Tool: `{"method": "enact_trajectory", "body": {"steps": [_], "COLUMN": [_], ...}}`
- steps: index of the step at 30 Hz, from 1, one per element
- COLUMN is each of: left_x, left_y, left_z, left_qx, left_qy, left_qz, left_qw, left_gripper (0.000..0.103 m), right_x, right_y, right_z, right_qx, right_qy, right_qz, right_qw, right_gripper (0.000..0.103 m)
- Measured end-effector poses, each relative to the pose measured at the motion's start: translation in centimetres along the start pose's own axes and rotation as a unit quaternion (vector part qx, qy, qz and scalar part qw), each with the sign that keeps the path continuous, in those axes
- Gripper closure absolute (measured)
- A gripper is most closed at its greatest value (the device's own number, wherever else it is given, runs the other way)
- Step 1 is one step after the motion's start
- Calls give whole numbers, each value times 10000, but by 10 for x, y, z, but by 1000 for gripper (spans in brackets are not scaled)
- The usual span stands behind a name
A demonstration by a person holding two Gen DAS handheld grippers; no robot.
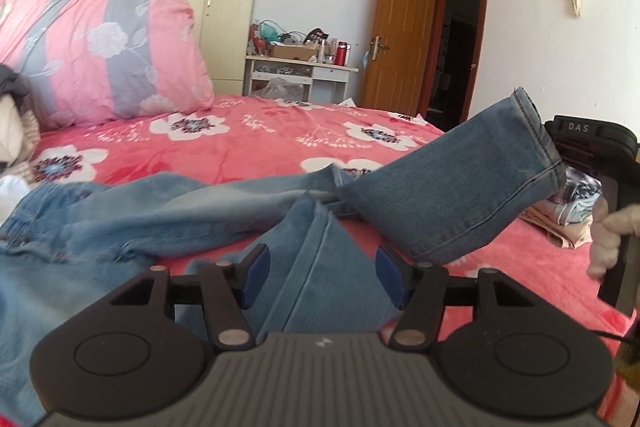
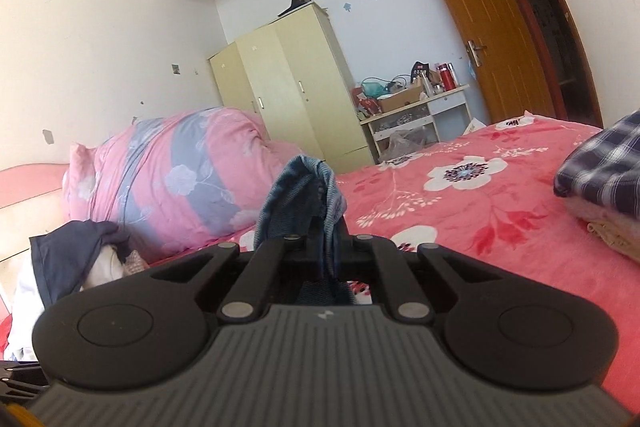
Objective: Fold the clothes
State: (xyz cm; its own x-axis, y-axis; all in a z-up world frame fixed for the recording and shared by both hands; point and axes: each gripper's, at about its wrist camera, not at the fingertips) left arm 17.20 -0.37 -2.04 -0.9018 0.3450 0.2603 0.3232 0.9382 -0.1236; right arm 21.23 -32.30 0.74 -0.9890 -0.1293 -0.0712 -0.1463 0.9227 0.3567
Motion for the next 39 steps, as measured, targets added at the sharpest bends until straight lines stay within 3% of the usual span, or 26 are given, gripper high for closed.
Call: {"method": "enact_trajectory", "body": {"steps": [9, 15, 20, 23, 27, 29, 33, 37, 39], "left_x": [-68, -106, -118, -120, -117, -114, -104, -82, -64], "left_y": [4, 17, 26, 30, 32, 34, 34, 33, 35], "left_z": [-10, -4, 9, 15, 16, 16, 15, 14, 15], "left_qx": [316, 368, 511, 569, 630, 724, 855, 958, 1085], "left_qy": [-71, 153, 305, 331, 319, 308, 371, 374, 368], "left_qz": [217, 579, 878, 1047, 1191, 1282, 1466, 1451, 1493], "left_qw": [9992, 9975, 9944, 9923, 9904, 9886, 9848, 9840, 9821], "left_gripper": [43, 43, 43, 42, 41, 41, 40, 40, 40], "right_x": [-92, -172, -222, -241, -238, -233, -217, -192, -173], "right_y": [-108, -192, -247, -266, -274, -274, -265, -259, -239], "right_z": [-69, -105, -83, -57, -57, -70, -108, -152, -169], "right_qx": [-113, -595, -793, -753, -1059, -1236, -1253, -1324, -1179], "right_qy": [255, 482, 1279, 1915, 1942, 1879, 1778, 1592, 1377], "right_qz": [445, 1227, 2284, 2845, 2955, 2892, 2851, 3039, 2796], "right_qw": [9986, 9895, 9619, 9363, 9294, 9305, 9335, 9299, 9428], "right_gripper": [101, 101, 101, 99, 90, 72, 49, 46, 46]}}
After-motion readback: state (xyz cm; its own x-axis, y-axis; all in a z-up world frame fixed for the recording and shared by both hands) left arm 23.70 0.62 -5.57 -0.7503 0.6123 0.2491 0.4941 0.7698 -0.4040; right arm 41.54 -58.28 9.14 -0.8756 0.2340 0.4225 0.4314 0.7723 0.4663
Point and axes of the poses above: each gripper's, at about its wrist camera, not at the fingertips, and x roughly against the way its jaws point, y to its left, z to its underside, and after that the axes turned 9 degrees about -y, right-handed
